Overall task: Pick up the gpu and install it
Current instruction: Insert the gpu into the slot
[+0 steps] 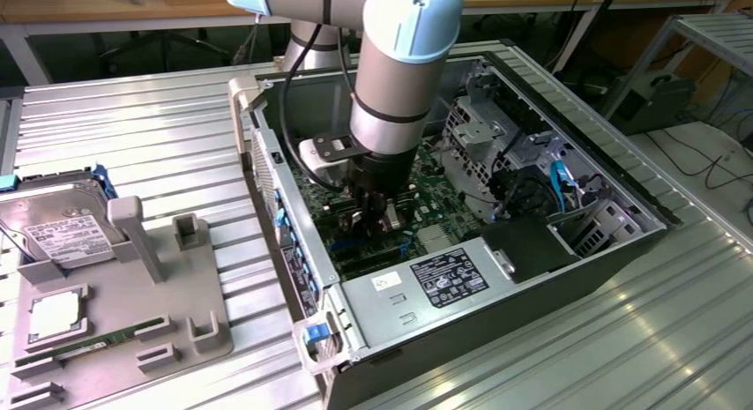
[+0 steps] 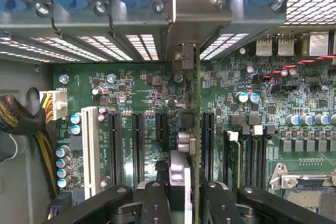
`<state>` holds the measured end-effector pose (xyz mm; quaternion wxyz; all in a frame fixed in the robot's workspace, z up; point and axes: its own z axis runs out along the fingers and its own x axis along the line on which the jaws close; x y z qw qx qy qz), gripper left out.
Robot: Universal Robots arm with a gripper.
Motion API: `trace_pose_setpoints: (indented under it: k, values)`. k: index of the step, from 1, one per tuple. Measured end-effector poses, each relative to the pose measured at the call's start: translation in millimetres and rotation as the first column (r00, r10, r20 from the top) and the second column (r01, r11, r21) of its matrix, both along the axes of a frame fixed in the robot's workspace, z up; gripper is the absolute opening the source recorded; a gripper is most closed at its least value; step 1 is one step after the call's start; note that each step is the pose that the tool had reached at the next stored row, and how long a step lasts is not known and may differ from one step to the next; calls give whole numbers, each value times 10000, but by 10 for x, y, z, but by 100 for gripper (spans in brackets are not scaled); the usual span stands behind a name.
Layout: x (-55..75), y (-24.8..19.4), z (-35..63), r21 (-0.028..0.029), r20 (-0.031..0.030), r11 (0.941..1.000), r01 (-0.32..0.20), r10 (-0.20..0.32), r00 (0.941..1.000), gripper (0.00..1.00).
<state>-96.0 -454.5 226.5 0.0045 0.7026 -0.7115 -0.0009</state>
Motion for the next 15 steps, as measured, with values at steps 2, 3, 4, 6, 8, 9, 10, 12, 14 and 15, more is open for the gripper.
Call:
trace_pose_setpoints:
  k: [2,3,4,6,8,9,10,12,14,15]
  values:
    - [2,1,12,5,-9,10000,-2,2,10000,29]
    - [2,1,16,4,-17,10000,-1,1,10000,29]
    - [0,0,25,-1,-26,10000,0,0,10000,29]
    - [0,0,28,0,-36,10000,1,-1,10000,29]
    - [0,0,29,-1,-41,10000,0,0,10000,29]
    - [0,0,29,-2,-44,10000,0,0,10000,29]
    - [0,0,28,-5,-46,10000,-1,1,10000,29]
    - [0,-1,21,-7,-50,10000,0,0,10000,29]
    - [0,-1,11,-5,-57,10000,0,0,10000,29]
    - [0,-1,6,1,-61,10000,-1,1,10000,29]
